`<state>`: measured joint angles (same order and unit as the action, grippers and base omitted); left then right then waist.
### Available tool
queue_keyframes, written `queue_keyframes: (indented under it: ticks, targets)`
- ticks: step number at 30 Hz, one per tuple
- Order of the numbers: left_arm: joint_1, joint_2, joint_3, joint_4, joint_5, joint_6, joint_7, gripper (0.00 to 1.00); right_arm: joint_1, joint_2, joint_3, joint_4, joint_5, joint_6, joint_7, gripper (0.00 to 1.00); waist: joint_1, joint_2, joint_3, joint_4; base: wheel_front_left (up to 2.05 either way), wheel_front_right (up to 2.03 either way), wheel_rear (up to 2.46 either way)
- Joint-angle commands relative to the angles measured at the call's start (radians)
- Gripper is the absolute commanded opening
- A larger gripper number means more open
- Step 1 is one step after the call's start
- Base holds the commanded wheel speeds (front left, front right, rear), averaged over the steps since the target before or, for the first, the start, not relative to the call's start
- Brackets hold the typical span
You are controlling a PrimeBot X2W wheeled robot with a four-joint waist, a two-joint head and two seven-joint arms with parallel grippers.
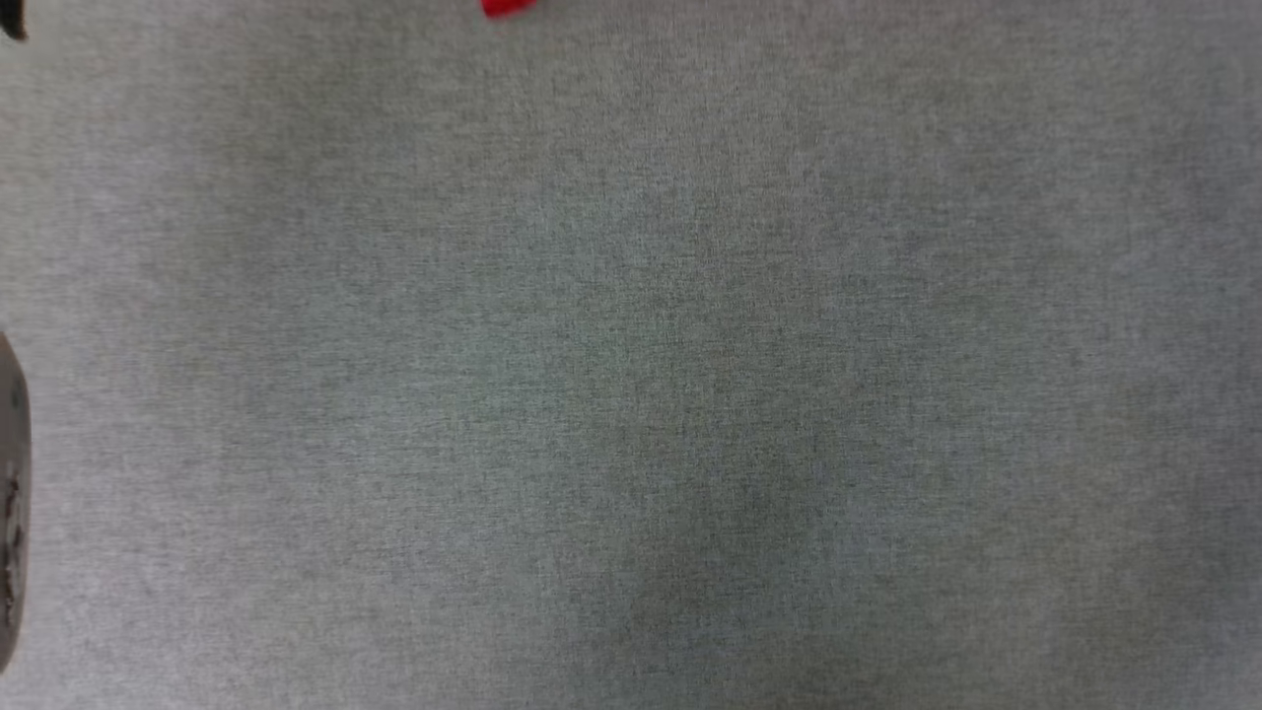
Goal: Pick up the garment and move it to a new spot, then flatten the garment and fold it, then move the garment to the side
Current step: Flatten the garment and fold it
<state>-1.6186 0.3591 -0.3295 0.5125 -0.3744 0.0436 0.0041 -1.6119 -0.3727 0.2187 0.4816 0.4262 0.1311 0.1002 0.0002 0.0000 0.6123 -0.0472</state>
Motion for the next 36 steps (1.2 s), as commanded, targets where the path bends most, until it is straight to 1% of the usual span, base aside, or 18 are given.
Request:
queue_keyframes:
  ticks: [1,5,9,15,20,26,28,29,31,34,36]
  targets:
    - [0.004,-0.008,0.004,0.048,-0.011,-0.008,-0.019,0.00,-0.023,0.011,0.037,0.060,0.017,-0.001,-0.024,0.00,-0.0002,0.0000,0.024,-0.006,0.00,0.00,0.00]
    - [0.032,-0.016,0.015,0.161,-0.038,-0.022,-0.054,0.00,-0.036,0.030,0.115,0.182,0.064,-0.001,-0.065,0.00,-0.0002,0.0000,0.040,-0.008,0.00,0.00,0.00]
    - [0.076,-0.037,0.022,0.270,-0.068,-0.044,-0.094,0.00,-0.003,0.047,0.184,0.304,0.105,-0.001,-0.100,0.00,-0.0002,0.0000,0.036,-0.003,0.00,0.00,0.00]
    - [0.176,-0.080,0.026,0.418,-0.113,-0.079,-0.148,0.00,0.099,0.059,0.246,0.447,0.169,-0.001,-0.140,0.00,-0.0002,0.0000,0.001,0.010,0.00,0.00,0.00]
    - [0.299,-0.113,0.032,0.526,-0.152,-0.113,-0.185,0.00,0.246,0.061,0.279,0.537,0.223,-0.001,-0.161,0.00,-0.0002,0.0000,-0.066,0.017,0.00,0.00,0.00]
    - [0.467,-0.134,0.033,0.609,-0.189,-0.147,-0.225,0.00,0.448,0.050,0.303,0.560,0.313,-0.001,-0.195,0.00,-0.0002,0.0000,-0.179,0.019,0.00,0.00,0.00]
    - [0.522,-0.124,0.039,0.619,-0.202,-0.153,-0.241,0.00,0.517,0.043,0.312,0.546,0.340,-0.001,-0.208,0.00,-0.0002,0.0000,-0.223,0.016,0.00,0.00,0.00]
    - [0.522,-0.124,0.039,0.619,-0.202,-0.153,-0.241,0.00,0.517,0.043,0.312,0.546,0.340,-0.001,-0.208,0.00,-0.0002,0.0000,-0.223,0.016,0.00,0.00,0.00]
    - [0.579,-0.113,0.043,0.617,-0.207,-0.157,-0.253,0.00,0.590,0.033,0.324,0.528,0.367,-0.001,-0.218,0.00,-0.0002,0.0000,-0.268,0.014,0.00,0.00,0.00]
    - [0.675,-0.096,0.050,0.594,-0.210,-0.161,-0.264,0.00,0.694,0.015,0.343,0.491,0.392,-0.001,-0.232,0.00,-0.0002,0.0000,-0.335,0.007,0.00,0.00,0.00]
    - [0.747,-0.082,0.065,0.561,-0.215,-0.153,-0.269,0.00,0.763,0.004,0.355,0.463,0.403,-0.001,-0.241,0.00,-0.0002,0.0000,-0.378,0.001,0.00,0.00,0.00]
